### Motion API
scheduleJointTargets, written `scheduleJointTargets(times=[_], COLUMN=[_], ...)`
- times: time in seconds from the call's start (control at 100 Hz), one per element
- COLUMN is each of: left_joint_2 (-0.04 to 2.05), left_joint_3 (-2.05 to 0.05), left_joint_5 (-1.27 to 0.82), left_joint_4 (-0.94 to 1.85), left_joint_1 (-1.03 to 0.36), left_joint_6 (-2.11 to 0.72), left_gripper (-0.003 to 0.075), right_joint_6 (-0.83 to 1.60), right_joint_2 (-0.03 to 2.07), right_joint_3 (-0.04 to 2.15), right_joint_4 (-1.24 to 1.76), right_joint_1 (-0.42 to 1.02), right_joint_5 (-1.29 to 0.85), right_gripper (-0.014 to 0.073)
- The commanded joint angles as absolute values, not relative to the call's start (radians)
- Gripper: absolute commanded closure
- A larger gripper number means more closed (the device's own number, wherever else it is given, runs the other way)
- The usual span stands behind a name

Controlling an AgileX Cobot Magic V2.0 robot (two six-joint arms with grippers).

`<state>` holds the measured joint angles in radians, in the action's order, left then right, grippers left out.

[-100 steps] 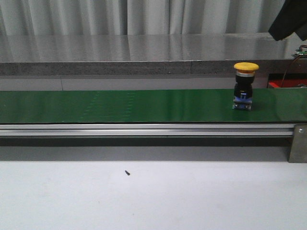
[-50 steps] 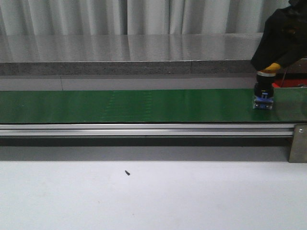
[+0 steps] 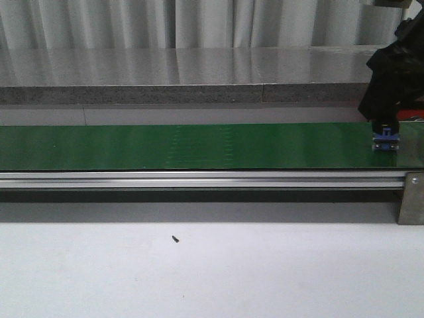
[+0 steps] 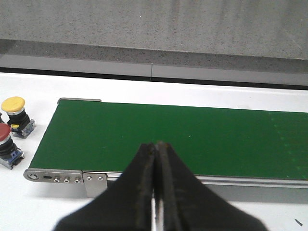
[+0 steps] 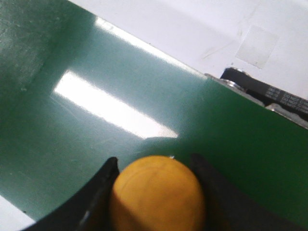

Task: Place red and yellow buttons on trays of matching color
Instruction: 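Place the second yellow button in the yellow tray and open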

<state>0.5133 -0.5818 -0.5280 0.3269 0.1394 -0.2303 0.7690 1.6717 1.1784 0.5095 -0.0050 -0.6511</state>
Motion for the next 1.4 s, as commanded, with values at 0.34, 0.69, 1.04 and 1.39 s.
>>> scheduleJointTargets(times=[0.34, 0.69, 1.04, 1.39], left_joint_2=[0.515, 0.515, 0.515, 0.515], left_joint_3=[-0.608, -0.608, -0.608, -0.608], left_joint_5=[-0.456, -0.458, -0.458, -0.458], left_joint_4=[0.347, 0.347, 0.347, 0.347], left_joint_1=[0.131, 0.131, 0.131, 0.131], left_joint_6=[-0.228, -0.228, -0.228, -0.228], left_gripper=[0.0740, 0.0739, 0.0740, 0.0740], right_joint_6=[0.693, 0.627, 0.627, 0.627], right_joint_2=[1.511, 1.553, 1.722, 1.755], right_joint_3=[1.208, 1.205, 1.205, 1.205], right_joint_4=[0.539, 0.558, 0.548, 0.532], right_joint_1=[-0.320, -0.567, -0.567, -0.567], right_joint_5=[-0.787, -0.715, -0.677, -0.626], right_gripper=[0.0417, 0.0417, 0.0417, 0.0417])
